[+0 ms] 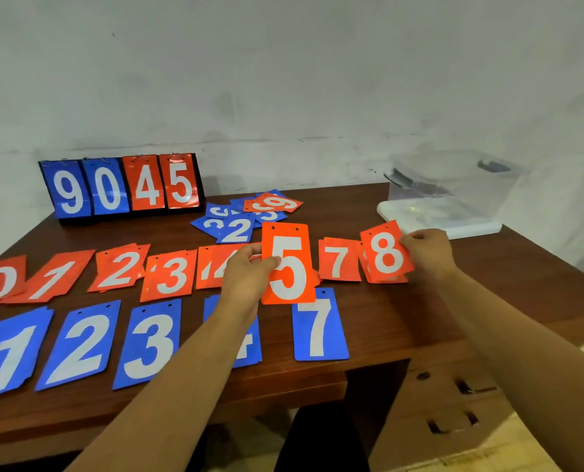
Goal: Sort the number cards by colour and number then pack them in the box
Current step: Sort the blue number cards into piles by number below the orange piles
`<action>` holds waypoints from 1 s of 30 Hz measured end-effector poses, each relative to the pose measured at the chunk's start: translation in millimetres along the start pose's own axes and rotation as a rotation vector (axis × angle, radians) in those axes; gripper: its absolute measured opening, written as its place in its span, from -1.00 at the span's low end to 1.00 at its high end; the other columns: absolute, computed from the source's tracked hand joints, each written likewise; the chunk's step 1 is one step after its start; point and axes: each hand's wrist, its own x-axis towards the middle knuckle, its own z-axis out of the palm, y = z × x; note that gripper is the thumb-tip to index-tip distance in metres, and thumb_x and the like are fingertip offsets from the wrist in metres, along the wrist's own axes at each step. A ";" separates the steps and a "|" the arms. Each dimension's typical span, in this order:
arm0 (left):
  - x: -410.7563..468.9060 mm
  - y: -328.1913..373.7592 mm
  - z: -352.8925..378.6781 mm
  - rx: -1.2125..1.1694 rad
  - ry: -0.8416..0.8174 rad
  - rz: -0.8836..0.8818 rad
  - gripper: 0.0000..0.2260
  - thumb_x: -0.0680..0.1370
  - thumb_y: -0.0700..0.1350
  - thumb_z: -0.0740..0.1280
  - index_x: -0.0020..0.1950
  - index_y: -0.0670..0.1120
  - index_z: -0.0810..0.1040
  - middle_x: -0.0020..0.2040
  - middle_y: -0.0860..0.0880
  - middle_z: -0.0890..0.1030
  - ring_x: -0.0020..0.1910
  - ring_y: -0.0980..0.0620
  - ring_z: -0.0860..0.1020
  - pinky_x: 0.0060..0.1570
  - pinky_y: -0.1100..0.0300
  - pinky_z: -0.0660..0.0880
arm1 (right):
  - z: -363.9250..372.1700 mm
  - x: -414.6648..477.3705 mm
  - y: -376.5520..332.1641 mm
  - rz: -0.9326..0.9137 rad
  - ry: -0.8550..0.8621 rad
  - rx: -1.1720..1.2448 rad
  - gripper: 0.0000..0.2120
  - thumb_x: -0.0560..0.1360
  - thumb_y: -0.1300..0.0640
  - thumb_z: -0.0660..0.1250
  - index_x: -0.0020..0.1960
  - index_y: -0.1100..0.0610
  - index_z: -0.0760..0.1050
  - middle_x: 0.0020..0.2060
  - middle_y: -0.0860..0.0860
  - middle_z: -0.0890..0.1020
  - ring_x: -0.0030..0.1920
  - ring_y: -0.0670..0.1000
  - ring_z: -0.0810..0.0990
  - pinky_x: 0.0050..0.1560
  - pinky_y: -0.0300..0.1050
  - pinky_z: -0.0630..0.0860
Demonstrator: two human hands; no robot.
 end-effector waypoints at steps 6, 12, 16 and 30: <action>4.1 -6.8 11.5 0.006 -0.007 -0.060 -0.57 0.52 -0.11 0.43 0.37 0.00 0.45 0.22 -0.08 0.59 0.00 -0.07 0.66 -0.06 -0.06 0.64 | 12.0 15.3 27.1 -0.034 0.018 -0.320 -0.83 0.49 0.18 0.28 -0.14 0.22 0.63 -0.21 0.13 0.64 -0.13 0.13 0.61 -0.13 -0.07 0.50; 6.6 -11.6 17.5 0.053 0.005 -0.069 -0.54 0.52 -0.09 0.43 0.40 0.01 0.42 0.26 -0.09 0.56 0.03 -0.08 0.65 -0.07 -0.05 0.65 | 26.7 15.4 37.5 -0.053 0.053 -0.562 -0.83 0.51 0.08 0.35 -0.04 0.17 0.61 -0.13 0.10 0.64 -0.09 0.07 0.60 -0.03 0.00 0.59; 6.1 -14.9 22.2 0.035 -0.019 -0.073 -0.60 0.52 -0.11 0.42 0.34 0.00 0.46 0.21 -0.08 0.60 -0.02 -0.07 0.66 -0.04 -0.09 0.64 | 30.2 -2.6 18.3 -0.237 0.182 -0.412 -0.81 0.52 0.06 0.33 0.01 0.17 0.60 -0.07 0.09 0.61 -0.05 0.06 0.57 0.02 0.00 0.56; 40.2 9.6 1.4 0.401 0.020 0.255 -0.81 0.56 -0.10 0.36 0.17 -0.03 0.53 0.06 0.01 0.62 -0.08 0.12 0.60 -0.12 0.23 0.55 | 65.5 -35.0 -70.7 -0.011 -0.193 0.373 -0.83 0.55 0.14 0.36 -0.23 0.04 0.54 -0.16 0.05 0.66 -0.06 0.06 0.64 -0.11 -0.03 0.60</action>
